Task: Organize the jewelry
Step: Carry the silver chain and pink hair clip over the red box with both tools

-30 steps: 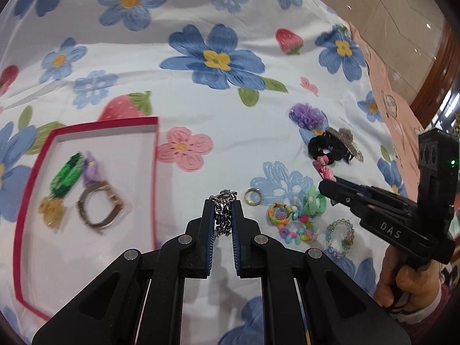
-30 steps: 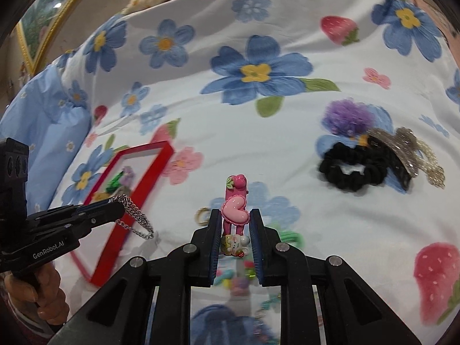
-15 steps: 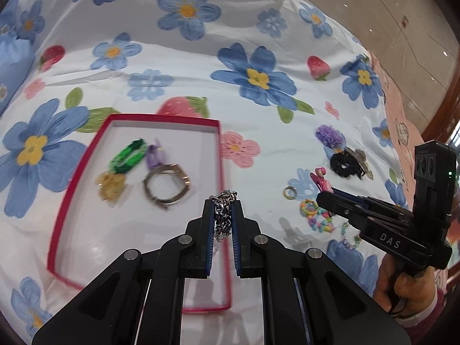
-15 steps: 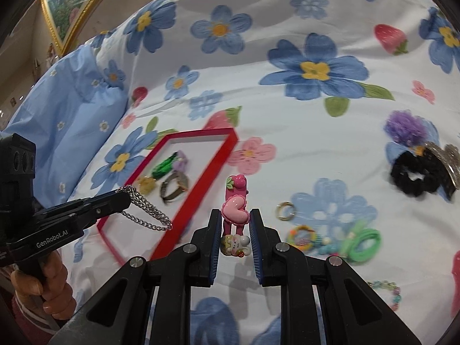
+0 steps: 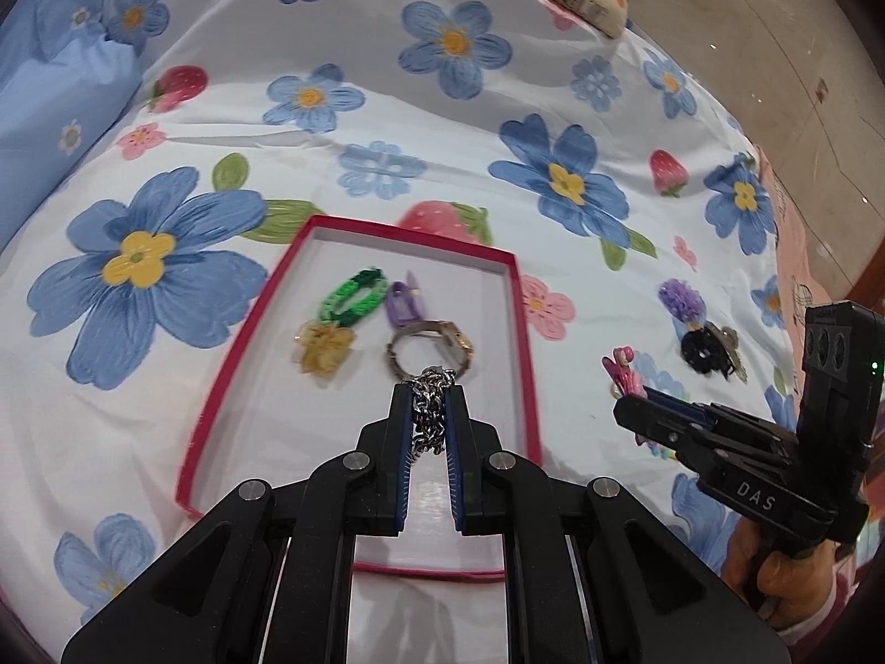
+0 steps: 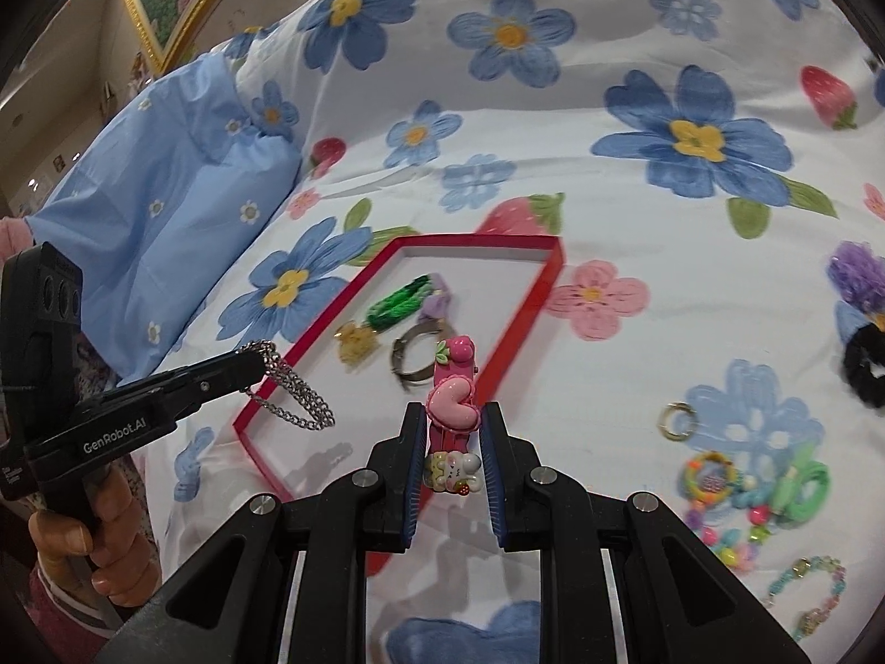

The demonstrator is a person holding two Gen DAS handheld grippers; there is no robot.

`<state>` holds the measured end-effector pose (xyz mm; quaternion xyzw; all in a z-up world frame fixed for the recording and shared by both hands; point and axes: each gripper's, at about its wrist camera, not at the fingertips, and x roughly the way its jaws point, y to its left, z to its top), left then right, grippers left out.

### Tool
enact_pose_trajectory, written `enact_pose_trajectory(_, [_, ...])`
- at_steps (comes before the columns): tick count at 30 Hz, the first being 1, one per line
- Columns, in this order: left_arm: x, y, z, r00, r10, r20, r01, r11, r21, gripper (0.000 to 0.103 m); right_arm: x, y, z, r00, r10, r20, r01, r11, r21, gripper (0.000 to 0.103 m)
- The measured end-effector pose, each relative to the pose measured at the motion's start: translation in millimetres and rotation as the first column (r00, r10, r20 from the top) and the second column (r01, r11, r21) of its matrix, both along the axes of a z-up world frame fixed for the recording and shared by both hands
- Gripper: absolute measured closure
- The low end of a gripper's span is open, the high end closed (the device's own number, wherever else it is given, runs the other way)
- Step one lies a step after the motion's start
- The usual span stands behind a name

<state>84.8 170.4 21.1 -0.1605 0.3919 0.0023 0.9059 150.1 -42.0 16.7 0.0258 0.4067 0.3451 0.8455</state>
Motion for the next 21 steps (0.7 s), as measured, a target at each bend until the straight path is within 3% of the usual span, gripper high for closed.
enact_pose_trajectory(21, [22,33,-37,0.998,0.019,-0.061,-0.021,0.999,-0.029,0.094,14,82,-31,0.991,0.121,-0.059,-0.127,0.987,-0.095,0.083])
